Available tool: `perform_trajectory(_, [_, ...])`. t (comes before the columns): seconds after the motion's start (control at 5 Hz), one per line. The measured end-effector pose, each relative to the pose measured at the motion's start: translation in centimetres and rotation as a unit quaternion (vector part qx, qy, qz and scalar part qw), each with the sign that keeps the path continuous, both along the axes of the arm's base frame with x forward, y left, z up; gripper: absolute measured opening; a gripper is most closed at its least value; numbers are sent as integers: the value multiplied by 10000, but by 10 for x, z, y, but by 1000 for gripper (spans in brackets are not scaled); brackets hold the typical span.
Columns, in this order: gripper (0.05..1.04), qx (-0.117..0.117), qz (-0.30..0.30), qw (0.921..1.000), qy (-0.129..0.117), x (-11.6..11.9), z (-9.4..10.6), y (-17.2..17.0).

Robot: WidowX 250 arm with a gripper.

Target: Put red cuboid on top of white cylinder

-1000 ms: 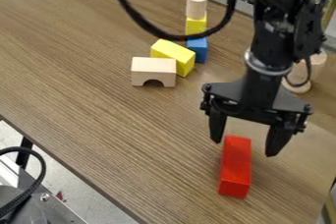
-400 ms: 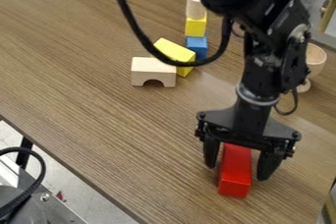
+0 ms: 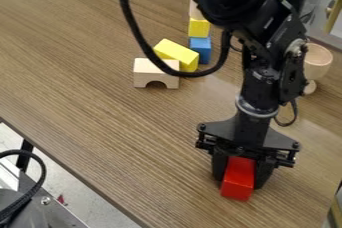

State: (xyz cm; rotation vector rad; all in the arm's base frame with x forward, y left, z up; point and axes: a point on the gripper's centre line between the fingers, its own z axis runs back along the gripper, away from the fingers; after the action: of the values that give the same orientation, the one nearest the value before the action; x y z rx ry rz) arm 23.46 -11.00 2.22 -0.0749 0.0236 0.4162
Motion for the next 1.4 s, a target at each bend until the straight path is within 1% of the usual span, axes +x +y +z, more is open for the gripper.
perform_trajectory(0.2, [605, -87, 226, 9986, -468, 23, 35, 13])
perform_trajectory(0.4, [605, -73, 575, 9941, -916, 50, 78, 31])
perform_trajectory(0.6, [605, -77, 1039, 9874, -1196, 73, 113, 53])
perform_trajectory(0.8, [605, -88, 1356, 9815, -1349, 91, 138, 69])
perform_trajectory(1.0, [605, -35, 1691, 9768, -1314, 115, 150, 91])
perform_trajectory(1.2, [605, 52, 1950, 9728, -1246, 130, 155, 111])
perform_trajectory(1.4, [605, 65, 2137, 9703, -1127, 146, 152, 125])
